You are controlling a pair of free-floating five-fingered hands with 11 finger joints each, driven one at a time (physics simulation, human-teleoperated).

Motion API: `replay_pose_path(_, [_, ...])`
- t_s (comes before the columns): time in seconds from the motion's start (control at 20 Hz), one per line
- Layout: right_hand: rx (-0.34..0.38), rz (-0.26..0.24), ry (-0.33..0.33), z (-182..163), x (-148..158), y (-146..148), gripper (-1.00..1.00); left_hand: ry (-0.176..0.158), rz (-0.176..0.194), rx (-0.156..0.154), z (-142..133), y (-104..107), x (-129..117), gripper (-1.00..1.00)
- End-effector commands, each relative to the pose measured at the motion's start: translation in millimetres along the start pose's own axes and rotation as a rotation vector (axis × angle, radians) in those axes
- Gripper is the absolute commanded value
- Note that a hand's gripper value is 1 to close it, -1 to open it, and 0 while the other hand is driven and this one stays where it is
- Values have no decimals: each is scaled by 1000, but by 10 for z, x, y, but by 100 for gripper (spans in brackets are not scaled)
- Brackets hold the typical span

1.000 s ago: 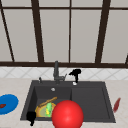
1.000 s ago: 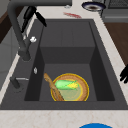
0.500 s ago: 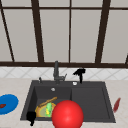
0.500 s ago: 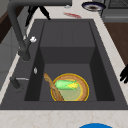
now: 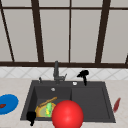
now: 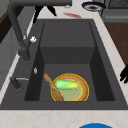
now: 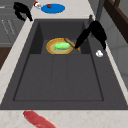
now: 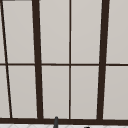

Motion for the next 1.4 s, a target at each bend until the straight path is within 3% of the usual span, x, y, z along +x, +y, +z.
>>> replay_pose_path(0.0, [35, 89, 81, 132, -33, 95, -100, 0, 0, 0, 0, 0, 0, 0])
replay_pose_path(0.4, [32, 175, 168, 550, -159, 271, -100, 0, 0, 0, 0, 0, 0, 0])
replay_pose_path(0.85, [52, 153, 116, 892, -493, 558, -100, 0, 0, 0, 0, 0, 0, 0])
replay_pose_path(1.35, [64, 156, 109, 1054, -880, 905, -100, 0, 0, 0, 0, 0, 0, 0])
